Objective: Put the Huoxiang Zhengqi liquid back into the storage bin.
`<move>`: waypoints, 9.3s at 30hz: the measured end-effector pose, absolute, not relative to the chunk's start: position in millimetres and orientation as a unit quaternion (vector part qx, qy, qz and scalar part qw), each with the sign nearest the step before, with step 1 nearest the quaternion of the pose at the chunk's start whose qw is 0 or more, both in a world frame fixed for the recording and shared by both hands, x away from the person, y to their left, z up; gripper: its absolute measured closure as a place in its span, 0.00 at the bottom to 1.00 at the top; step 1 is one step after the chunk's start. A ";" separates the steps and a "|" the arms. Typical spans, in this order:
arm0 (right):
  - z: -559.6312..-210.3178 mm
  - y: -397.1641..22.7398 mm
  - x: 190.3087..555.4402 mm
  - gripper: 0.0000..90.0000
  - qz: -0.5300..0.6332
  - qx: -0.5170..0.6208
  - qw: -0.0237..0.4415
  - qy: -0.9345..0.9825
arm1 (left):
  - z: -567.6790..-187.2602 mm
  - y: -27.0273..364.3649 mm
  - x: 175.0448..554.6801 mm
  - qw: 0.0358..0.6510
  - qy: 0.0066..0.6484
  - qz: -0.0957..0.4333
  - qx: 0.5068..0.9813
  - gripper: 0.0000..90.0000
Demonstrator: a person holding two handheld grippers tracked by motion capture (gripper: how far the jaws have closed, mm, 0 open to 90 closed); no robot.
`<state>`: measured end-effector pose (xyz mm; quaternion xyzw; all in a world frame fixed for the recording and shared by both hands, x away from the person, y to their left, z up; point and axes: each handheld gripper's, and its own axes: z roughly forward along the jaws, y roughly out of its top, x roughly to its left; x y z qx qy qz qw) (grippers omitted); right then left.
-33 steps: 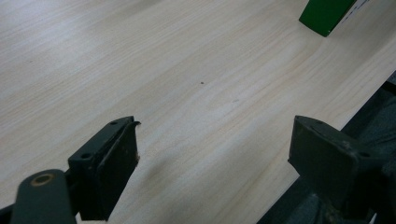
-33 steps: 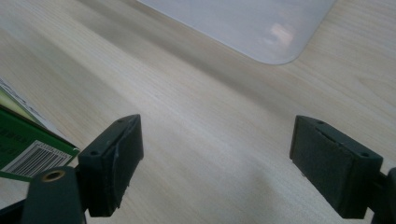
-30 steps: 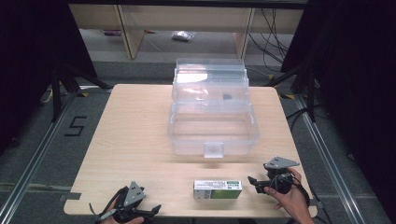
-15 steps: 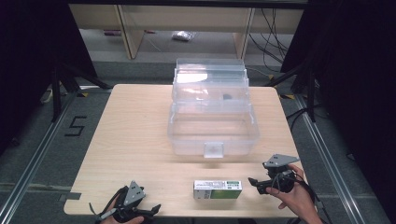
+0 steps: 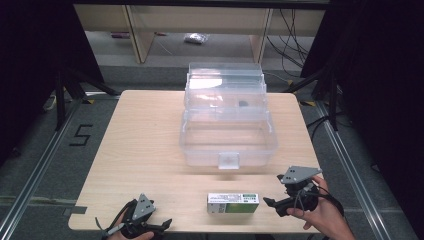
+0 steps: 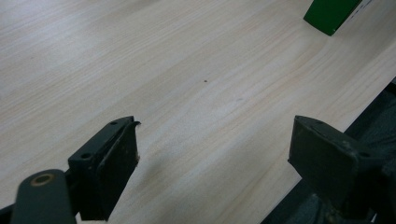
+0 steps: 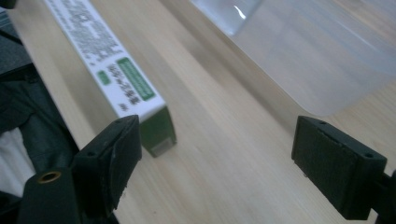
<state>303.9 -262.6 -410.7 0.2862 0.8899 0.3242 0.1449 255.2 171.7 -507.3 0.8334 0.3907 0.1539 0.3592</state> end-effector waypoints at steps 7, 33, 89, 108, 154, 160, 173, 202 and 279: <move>-399.2 -240.8 295.5 0.18 0.323 0.248 0.140 0.903 | -507.7 171.6 255.5 0.357 0.392 0.158 0.833 0.17; -409.5 -177.9 308.2 0.19 0.256 0.172 0.122 0.943 | -507.8 172.6 255.5 0.358 0.386 0.154 0.836 0.17; -443.4 -143.5 328.2 0.41 0.160 0.121 0.056 0.978 | -508.0 171.7 254.9 0.361 0.390 0.153 0.833 0.17; -440.4 -141.2 324.4 0.71 0.131 0.090 0.064 0.985 | -508.0 171.7 254.8 0.361 0.389 0.153 0.834 0.17; -354.4 -180.2 364.0 0.72 0.160 0.098 0.059 0.980 | -508.2 172.2 255.5 0.361 0.388 0.148 0.835 0.17; -338.4 -183.6 370.3 0.72 0.158 0.092 0.060 0.981 | -508.0 172.7 256.3 0.356 0.385 0.154 0.838 0.17; -305.5 -186.6 395.8 0.72 0.158 0.085 0.080 0.981 | -507.9 171.9 255.4 0.365 0.389 0.149 0.833 0.17; -306.7 -191.4 467.6 0.72 0.156 0.097 0.091 0.979 | -507.4 173.0 255.7 0.358 0.384 0.149 0.838 0.17; -388.8 -199.1 517.9 0.72 0.111 0.125 0.044 0.985 | -508.3 172.7 256.4 0.358 0.381 0.151 0.839 0.17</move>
